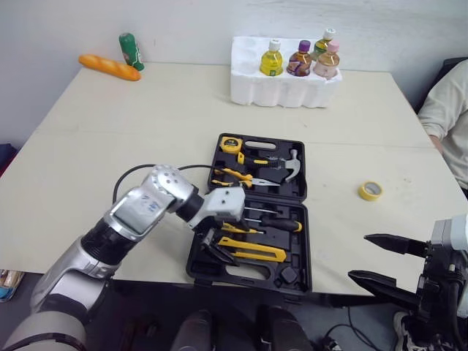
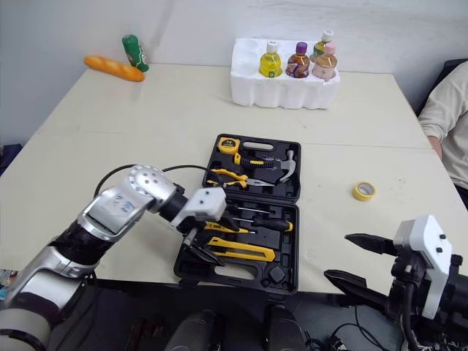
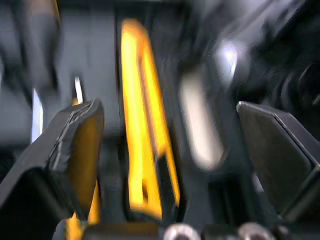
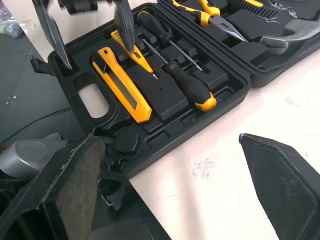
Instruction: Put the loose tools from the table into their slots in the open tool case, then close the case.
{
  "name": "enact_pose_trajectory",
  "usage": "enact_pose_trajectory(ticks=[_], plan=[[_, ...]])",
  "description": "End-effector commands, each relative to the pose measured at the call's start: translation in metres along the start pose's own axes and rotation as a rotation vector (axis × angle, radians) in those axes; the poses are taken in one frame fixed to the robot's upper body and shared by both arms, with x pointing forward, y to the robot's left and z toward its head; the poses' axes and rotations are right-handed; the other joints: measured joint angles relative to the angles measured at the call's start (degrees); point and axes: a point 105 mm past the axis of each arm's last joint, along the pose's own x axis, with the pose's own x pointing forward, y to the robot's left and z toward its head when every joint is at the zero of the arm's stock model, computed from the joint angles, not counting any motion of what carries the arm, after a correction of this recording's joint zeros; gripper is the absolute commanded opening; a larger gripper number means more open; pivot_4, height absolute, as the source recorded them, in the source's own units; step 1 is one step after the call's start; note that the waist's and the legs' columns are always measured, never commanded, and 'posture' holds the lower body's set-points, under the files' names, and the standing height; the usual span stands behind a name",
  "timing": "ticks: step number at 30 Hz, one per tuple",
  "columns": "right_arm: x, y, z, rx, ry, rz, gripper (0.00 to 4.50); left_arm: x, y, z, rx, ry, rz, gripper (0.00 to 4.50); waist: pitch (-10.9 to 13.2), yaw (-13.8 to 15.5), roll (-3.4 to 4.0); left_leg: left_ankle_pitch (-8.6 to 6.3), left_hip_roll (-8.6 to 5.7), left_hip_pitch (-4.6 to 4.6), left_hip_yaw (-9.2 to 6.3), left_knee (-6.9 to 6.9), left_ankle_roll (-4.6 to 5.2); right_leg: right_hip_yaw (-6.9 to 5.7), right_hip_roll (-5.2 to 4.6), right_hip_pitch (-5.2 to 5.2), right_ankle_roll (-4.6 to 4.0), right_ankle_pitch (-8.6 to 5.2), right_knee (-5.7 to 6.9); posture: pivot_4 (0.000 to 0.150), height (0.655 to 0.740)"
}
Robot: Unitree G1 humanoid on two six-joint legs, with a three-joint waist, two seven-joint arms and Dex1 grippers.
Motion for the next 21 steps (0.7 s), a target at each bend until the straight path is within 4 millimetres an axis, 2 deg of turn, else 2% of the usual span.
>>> enact_pose_trajectory(ticks=[1, 4, 8, 12, 21], plan=[[0.002, 0.001, 0.002, -0.018, -0.009, 0.012, 4.5, -0.001, 0.011, -0.004, 0.12, -0.11, 0.068, 4.48, 0.0, 0.1, 0.05, -0.01, -0.01, 0.06, 0.01, -0.01, 0.01, 0.0, -0.01, 0.05, 0.01, 0.0, -0.01, 0.15, 0.7367], [0.004, 0.001, 0.005, -0.021, -0.023, 0.013, 4.5, 0.001, 0.017, -0.014, 0.19, -0.19, 0.096, 3.66, 0.0, 0.1, 0.05, -0.01, -0.03, 0.07, 0.04, 0.0, 0.02, -0.02, -0.01, 0.06, 0.02, 0.01, 0.0, 0.15, 0.7367], [0.005, 0.002, 0.005, -0.021, -0.025, 0.018, 4.5, 0.003, 0.02, -0.024, 0.136, -0.21, 0.102, 1.82, 0.0, 0.0, 0.03, -0.01, -0.04, 0.0, 0.06, 0.0, 0.02, -0.04, 0.02, 0.0, 0.03, 0.02, 0.02, 0.15, 0.7367], [0.006, 0.004, 0.004, -0.018, -0.015, 0.025, 4.5, 0.008, 0.015, -0.041, 0.099, -0.149, 0.056, 0.03, 0.0, 0.0, 0.03, -0.01, -0.04, 0.03, 0.07, 0.01, 0.03, -0.05, 0.02, 0.02, 0.05, 0.03, 0.05, 0.15, 0.7367], [0.005, 0.003, 0.004, -0.022, -0.002, 0.022, 4.5, 0.014, 0.011, -0.066, 0.056, 0.012, 0.011, 0.03, 0.0, 0.0, 0.03, -0.12, -0.04, 0.02, 0.06, 0.0, 0.22, -0.04, 0.02, 0.01, 0.05, 0.03, 0.05, 0.15, 0.7367]])
